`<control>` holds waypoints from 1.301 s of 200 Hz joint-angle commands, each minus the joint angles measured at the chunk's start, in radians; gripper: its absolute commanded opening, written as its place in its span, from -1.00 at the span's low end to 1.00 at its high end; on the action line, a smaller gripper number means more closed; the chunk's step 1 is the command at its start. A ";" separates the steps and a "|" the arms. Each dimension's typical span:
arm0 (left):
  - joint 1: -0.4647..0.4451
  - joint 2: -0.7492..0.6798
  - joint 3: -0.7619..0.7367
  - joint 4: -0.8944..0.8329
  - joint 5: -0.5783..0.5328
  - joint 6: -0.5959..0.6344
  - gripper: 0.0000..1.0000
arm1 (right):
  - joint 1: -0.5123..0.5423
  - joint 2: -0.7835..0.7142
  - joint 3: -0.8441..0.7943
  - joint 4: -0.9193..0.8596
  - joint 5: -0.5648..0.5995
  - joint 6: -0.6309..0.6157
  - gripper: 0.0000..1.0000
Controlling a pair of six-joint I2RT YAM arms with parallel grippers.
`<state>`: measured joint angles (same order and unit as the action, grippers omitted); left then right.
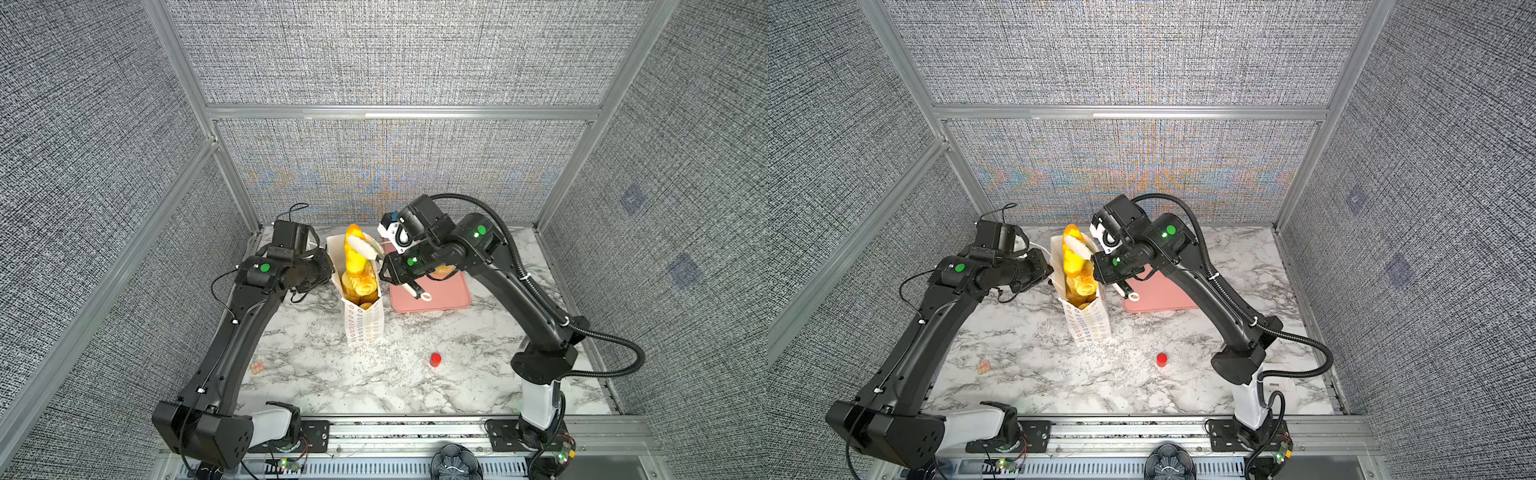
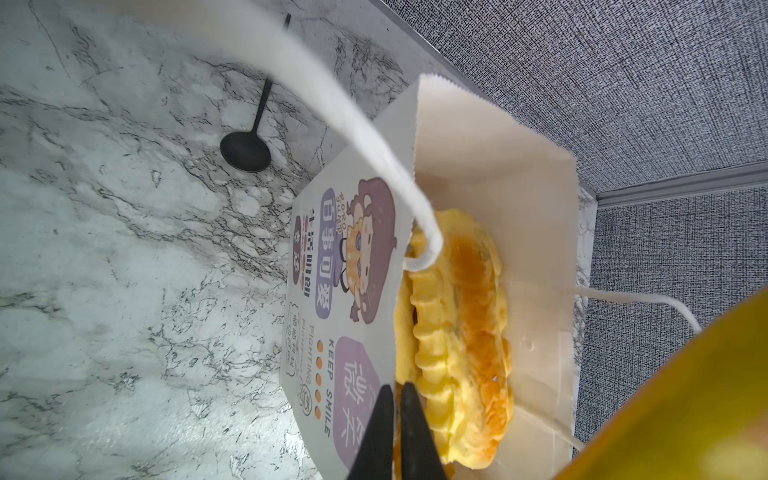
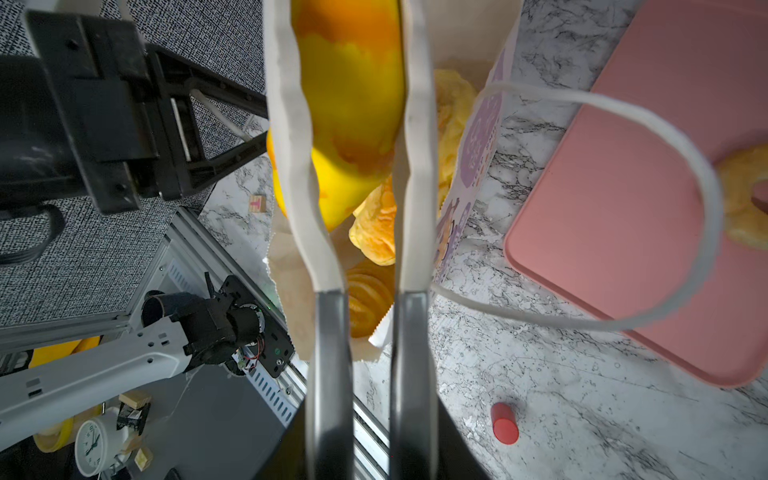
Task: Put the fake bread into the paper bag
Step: 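Lower the bun into the bag and open the tongs, then move the empty tongs back over the ring doughnut on the tray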
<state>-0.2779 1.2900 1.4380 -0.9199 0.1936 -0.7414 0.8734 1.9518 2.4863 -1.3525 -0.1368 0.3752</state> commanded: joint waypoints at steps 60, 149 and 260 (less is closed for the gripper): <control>0.003 -0.014 -0.002 -0.010 0.000 -0.001 -0.82 | 0.021 0.025 0.029 -0.010 0.004 -0.001 -0.11; 0.002 -0.020 -0.010 -0.011 -0.003 -0.001 -0.82 | 0.021 0.003 0.027 -0.002 0.037 0.002 0.05; 0.002 -0.027 -0.014 -0.020 -0.005 0.002 -0.82 | -0.105 -0.095 -0.021 0.003 0.078 -0.006 0.01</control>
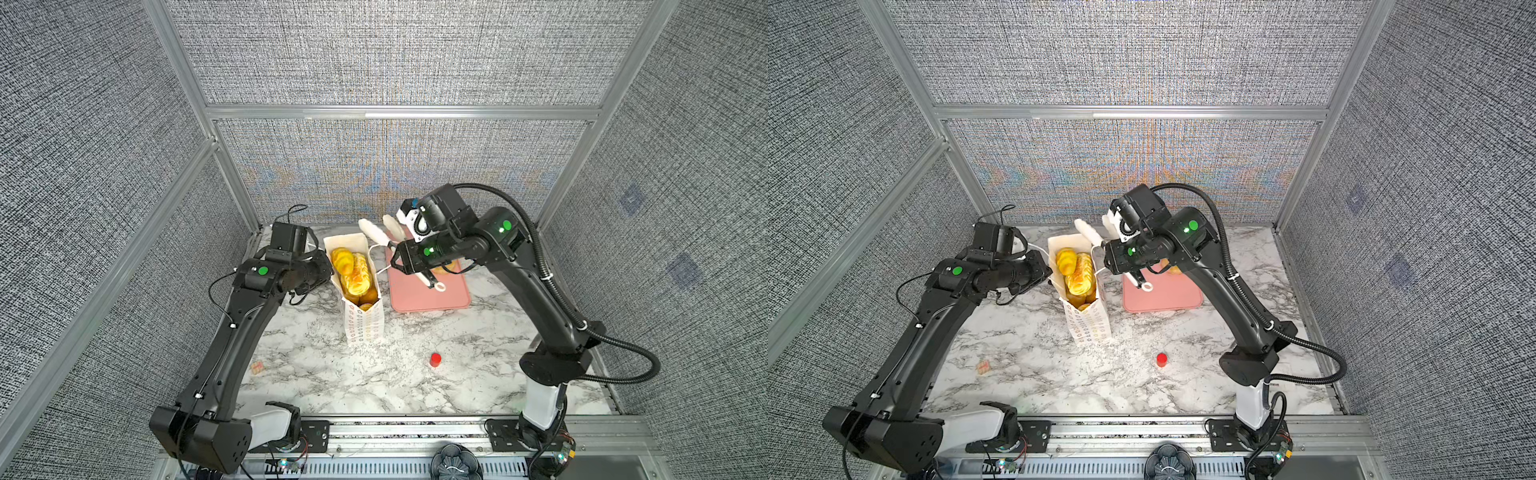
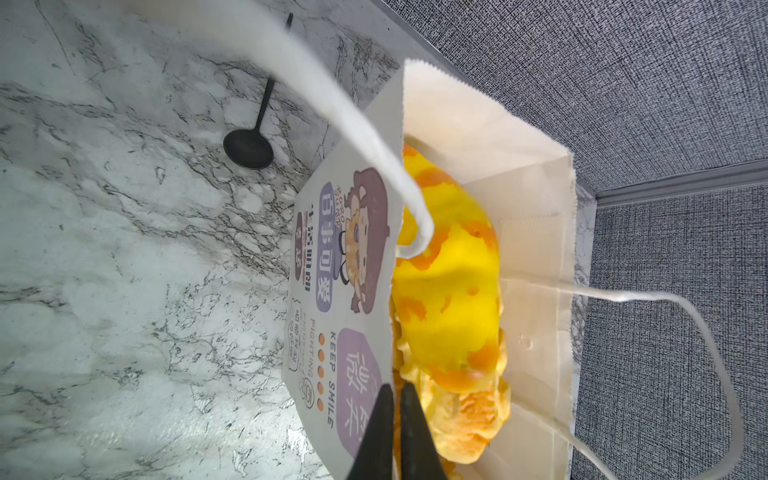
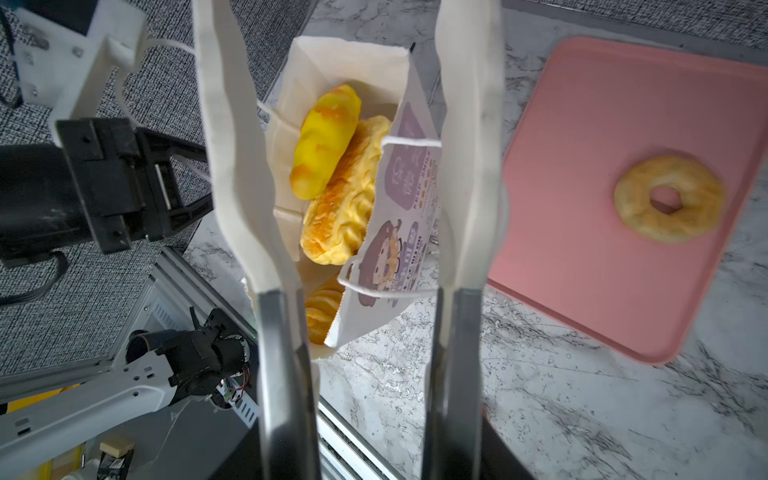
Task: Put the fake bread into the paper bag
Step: 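Move the empty tongs back over the ring doughnut on the tray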
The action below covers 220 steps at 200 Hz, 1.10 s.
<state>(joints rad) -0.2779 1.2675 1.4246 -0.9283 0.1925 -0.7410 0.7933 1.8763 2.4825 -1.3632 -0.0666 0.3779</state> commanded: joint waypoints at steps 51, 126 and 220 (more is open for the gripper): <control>0.002 -0.004 0.002 -0.013 -0.006 0.001 -0.80 | -0.115 -0.081 -0.126 0.045 -0.016 -0.005 0.00; 0.002 -0.001 0.008 -0.015 -0.009 0.003 -0.44 | -0.274 -0.192 -0.427 0.137 -0.074 0.029 -0.01; 0.002 0.011 0.026 -0.018 0.005 0.008 -0.18 | -0.453 -0.257 -0.763 0.252 -0.173 0.106 -0.01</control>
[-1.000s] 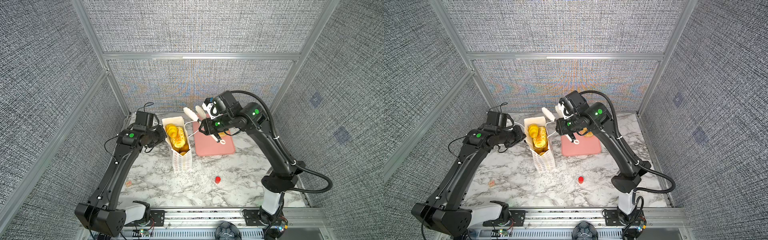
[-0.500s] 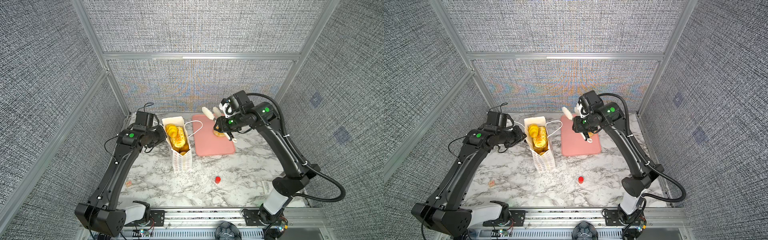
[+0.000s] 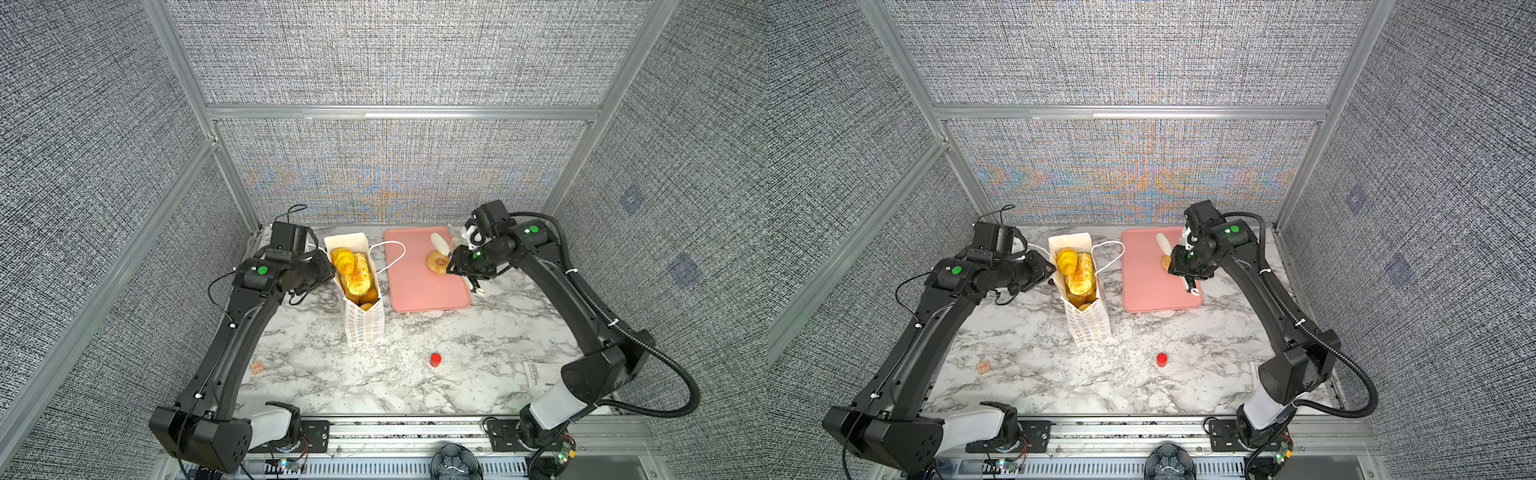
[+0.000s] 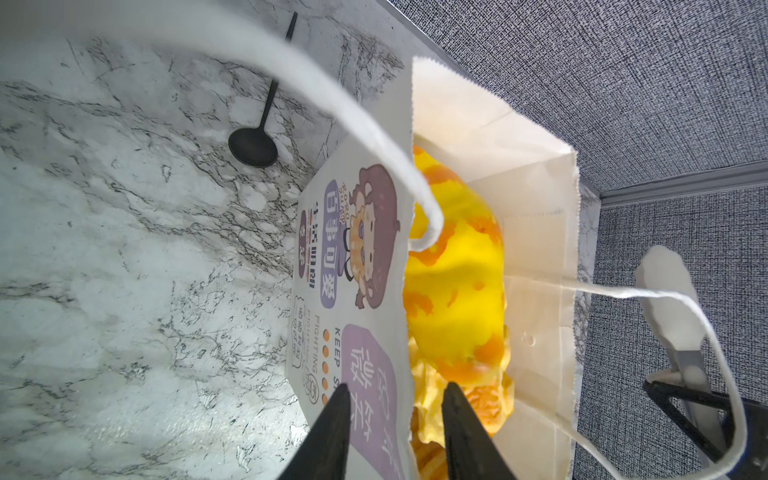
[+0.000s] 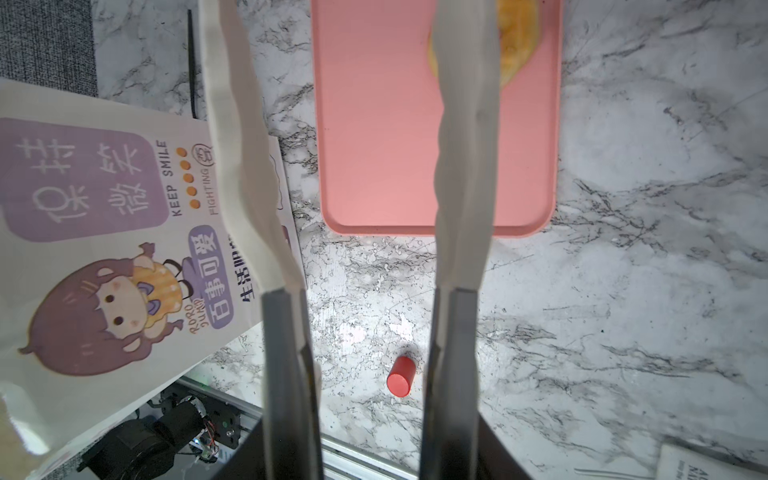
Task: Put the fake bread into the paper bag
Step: 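Move the empty tongs back over the ring doughnut on the tray, then lower the tongs toward the ring doughnut on the pink tray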
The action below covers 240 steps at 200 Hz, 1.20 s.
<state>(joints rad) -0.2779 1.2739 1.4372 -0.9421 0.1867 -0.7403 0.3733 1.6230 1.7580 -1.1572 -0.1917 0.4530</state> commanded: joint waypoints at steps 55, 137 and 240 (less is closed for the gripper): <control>0.002 0.009 0.005 -0.005 0.025 0.006 -0.30 | -0.143 0.016 -0.196 0.145 -0.161 0.090 -0.01; 0.002 0.005 -0.007 0.001 0.027 0.000 -0.64 | -0.237 0.086 -0.243 0.199 -0.264 0.101 0.00; 0.002 0.029 0.014 0.006 0.027 0.002 -0.71 | -0.275 0.209 -0.220 0.232 -0.333 0.105 0.03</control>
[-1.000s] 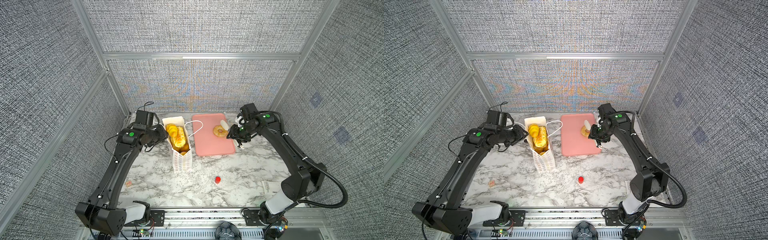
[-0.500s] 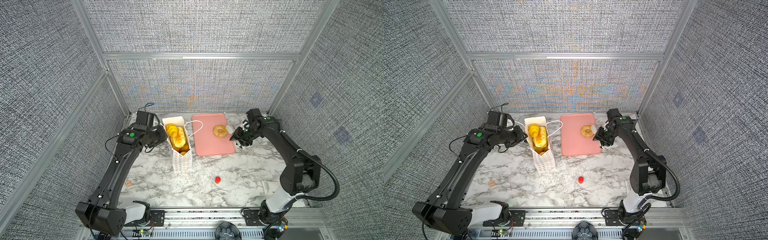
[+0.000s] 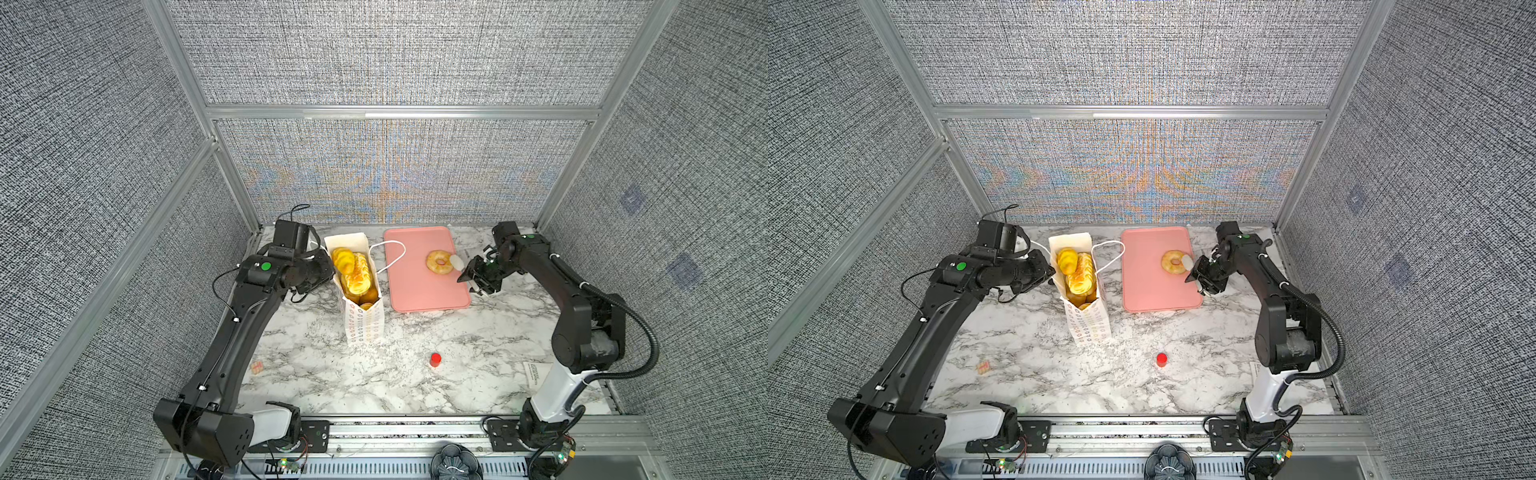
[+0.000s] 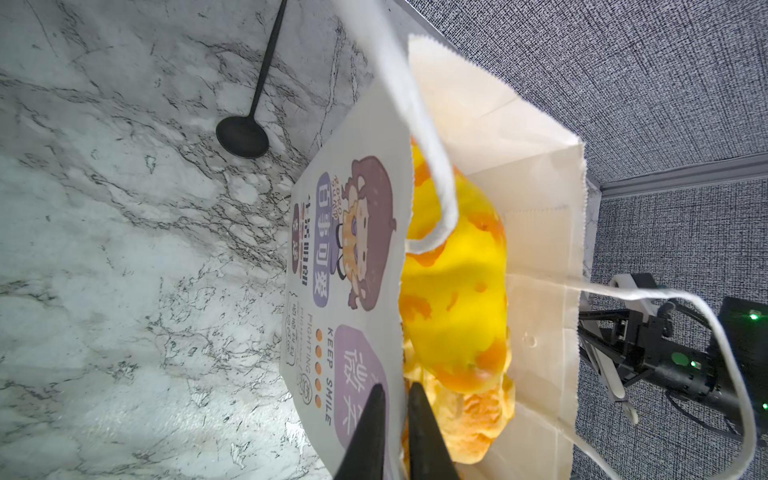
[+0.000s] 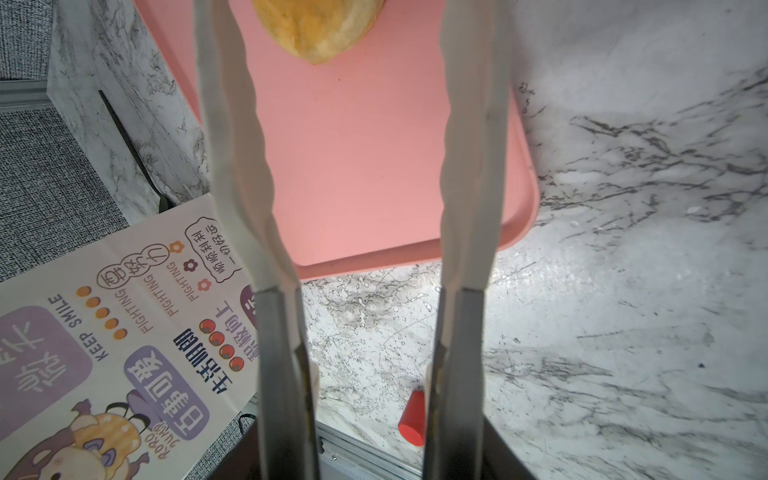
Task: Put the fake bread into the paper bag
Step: 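Lower the tongs toward the ring doughnut on the pink tray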
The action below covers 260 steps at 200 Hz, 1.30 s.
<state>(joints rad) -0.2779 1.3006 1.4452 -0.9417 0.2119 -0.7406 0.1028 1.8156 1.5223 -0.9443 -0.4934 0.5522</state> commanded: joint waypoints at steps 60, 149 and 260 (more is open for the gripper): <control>0.001 0.010 0.011 0.009 0.000 0.001 -0.71 | -0.007 0.084 0.050 0.027 -0.060 0.004 0.03; 0.002 0.017 0.014 0.006 -0.011 0.000 -0.71 | -0.013 0.171 0.101 0.016 -0.109 -0.019 -0.05; 0.002 0.019 0.009 0.007 -0.024 -0.004 -0.71 | -0.015 0.259 0.181 -0.010 -0.119 -0.047 -0.16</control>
<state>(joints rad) -0.2779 1.3178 1.4509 -0.9382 0.2035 -0.7414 0.0868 2.0655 1.6894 -0.9390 -0.5877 0.5198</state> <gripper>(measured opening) 0.145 0.429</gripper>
